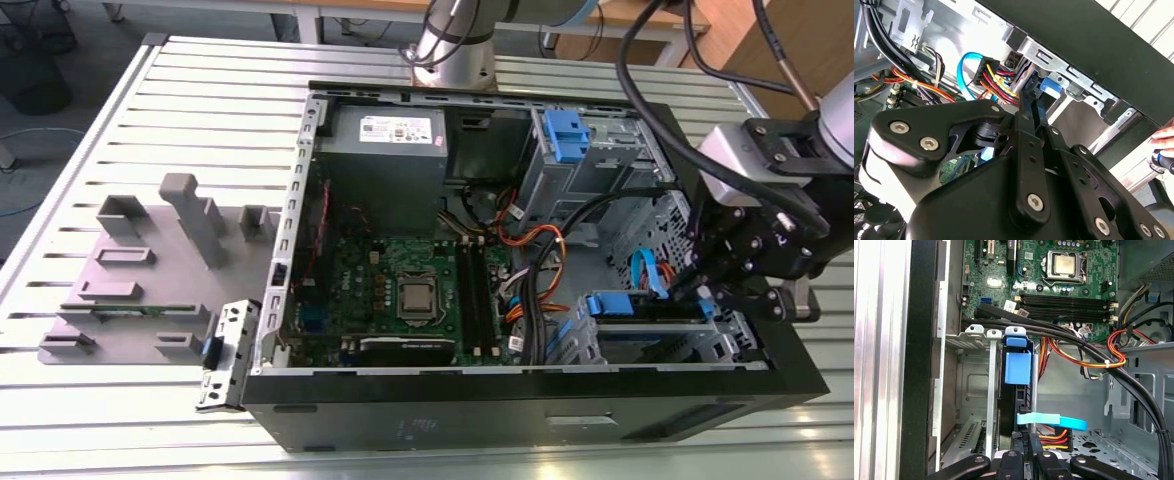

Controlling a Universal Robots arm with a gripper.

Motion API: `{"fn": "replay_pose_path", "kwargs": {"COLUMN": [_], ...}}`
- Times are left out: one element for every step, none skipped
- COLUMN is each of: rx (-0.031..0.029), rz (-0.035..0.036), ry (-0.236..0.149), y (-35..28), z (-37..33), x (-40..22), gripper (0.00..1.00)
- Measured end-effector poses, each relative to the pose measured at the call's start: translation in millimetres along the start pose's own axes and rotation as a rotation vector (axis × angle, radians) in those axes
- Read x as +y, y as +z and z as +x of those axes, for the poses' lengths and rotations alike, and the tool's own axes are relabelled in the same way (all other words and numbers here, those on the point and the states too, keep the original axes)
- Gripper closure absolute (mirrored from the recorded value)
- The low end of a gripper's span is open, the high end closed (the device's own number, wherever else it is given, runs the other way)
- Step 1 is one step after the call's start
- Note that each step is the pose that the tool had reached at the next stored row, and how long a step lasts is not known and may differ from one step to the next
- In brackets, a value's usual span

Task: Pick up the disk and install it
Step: 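Insert the second disk wire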

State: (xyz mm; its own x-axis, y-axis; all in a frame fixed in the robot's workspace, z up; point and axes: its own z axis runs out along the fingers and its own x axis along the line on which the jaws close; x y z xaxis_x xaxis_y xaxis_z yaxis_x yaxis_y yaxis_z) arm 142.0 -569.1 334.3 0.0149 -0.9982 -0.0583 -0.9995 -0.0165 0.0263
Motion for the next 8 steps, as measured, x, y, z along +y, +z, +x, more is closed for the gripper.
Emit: {"fn": "replay_pose_path", "kwargs": {"rx": [0.0000,-0.0001,-0.0001,0.0000,-0.0001,0.0000,-0.0001,0.0000], "rz": [0.0000,0.0000,0.0000,0.0000,0.0000,0.0000,0.0000,0.0000], "ry": [0.000,0.000,0.000,0.000,0.000,0.000,0.000,0.000], "y": [0.1,0.3,0.4,0.5,0.6,0.6,0.7,0.8], "z": [0.0,0.1,0.1,0.1,0.1,0.1,0.1,0.1], "x": [0.3,0.6,0.8,0.9,1.1,1.2,1.4,1.5], "gripper": [0.83,0.83,0.83,0.83,0.83,0.83,0.83,0.83]}}
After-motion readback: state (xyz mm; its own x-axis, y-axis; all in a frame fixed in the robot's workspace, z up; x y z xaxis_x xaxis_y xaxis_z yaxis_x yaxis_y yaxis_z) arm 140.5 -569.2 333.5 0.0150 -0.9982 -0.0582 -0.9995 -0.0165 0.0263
